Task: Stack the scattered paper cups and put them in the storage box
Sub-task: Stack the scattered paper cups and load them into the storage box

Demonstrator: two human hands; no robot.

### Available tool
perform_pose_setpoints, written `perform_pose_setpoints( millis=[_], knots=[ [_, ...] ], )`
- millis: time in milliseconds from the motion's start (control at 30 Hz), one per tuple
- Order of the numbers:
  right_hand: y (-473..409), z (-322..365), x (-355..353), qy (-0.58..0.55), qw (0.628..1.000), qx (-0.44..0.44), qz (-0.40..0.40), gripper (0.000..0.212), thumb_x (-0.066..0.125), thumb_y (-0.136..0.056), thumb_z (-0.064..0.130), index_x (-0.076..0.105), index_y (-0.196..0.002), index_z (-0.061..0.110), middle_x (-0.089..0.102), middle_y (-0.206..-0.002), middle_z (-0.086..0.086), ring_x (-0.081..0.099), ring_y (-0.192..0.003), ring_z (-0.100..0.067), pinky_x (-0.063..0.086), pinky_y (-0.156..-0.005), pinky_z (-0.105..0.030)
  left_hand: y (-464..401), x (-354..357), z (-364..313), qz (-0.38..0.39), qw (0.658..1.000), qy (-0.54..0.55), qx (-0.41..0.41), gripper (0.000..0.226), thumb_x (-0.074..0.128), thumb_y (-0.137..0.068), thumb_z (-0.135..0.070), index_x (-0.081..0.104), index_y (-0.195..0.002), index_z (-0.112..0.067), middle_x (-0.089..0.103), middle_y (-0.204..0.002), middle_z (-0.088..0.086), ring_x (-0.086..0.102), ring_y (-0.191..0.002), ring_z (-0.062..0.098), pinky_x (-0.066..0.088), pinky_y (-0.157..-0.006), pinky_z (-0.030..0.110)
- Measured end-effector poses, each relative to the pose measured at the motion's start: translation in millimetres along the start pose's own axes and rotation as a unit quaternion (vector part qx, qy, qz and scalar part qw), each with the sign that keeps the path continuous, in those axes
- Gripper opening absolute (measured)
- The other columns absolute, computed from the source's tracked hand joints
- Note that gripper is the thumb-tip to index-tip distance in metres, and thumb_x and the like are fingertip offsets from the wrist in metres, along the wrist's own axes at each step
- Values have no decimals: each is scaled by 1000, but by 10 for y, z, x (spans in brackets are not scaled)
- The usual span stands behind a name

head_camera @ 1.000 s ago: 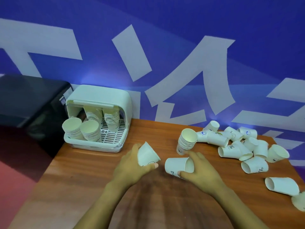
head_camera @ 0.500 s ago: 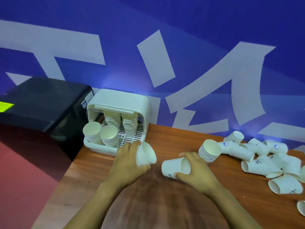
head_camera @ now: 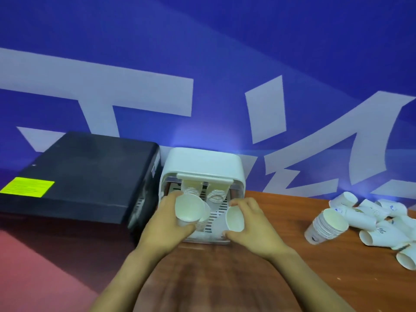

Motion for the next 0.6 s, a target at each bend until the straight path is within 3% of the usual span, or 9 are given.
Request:
perform_pose_setpoints(
  millis=[100,167,233,333,467,600],
  knots=[
    [-132,208,128,-13,1000,0,-9,68,76,-70,35,45,-131,31,36,-123,11,41,-120,-10,29,-99,-15,-91,-262,66,-17,1000,1,7,64,75,-65,-34,34,-111,-53,43,-119,-13,49,-108,10,44,-89,33],
    [-233,295,184,-18,1000,-3,-14,67,75,-73,35,45,-133,30,36,-125,9,39,-123,-8,28,-101,-14,-166,-382,133,-41,999,-1,7,59,70,-59,-44,38,-109,-53,46,-116,-13,48,-107,11,44,-86,31],
    [-324,365,233,-20,1000,-11,-15,66,73,-75,35,44,-134,30,36,-127,9,37,-125,-8,29,-106,-19,-227,-446,240,-61,998,-2,-6,65,67,-56,-52,40,-115,-49,48,-115,-14,48,-109,13,47,-87,37],
    [-429,421,297,-22,999,-24,-27,65,71,-76,36,43,-134,34,35,-129,14,37,-125,-5,34,-106,-25,-266,-443,403,-76,997,8,-31,67,78,-64,-38,40,-119,-43,48,-114,-14,51,-107,14,49,-86,37],
    [-568,434,384,-21,998,-28,-59,66,71,-75,36,42,-135,35,36,-132,16,36,-127,-3,31,-106,-20,-334,-337,461,-55,998,17,-27,69,78,-67,-40,39,-124,-41,47,-119,-14,49,-108,10,47,-91,35],
    [-665,368,485,9,998,-20,-51,68,71,-77,33,40,-137,32,37,-135,12,33,-128,-6,20,-99,-10,-375,-174,553,-19,999,27,-33,75,67,-61,-56,37,-128,-45,47,-125,-17,46,-113,2,45,-94,31]
  ],
)
Point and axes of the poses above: each hand's wrist, its own y-axis away from the middle knuckle, its own x-axis out of the palm, z = x × y, the point moved 8 cm from there along -y, towards the middle knuckle
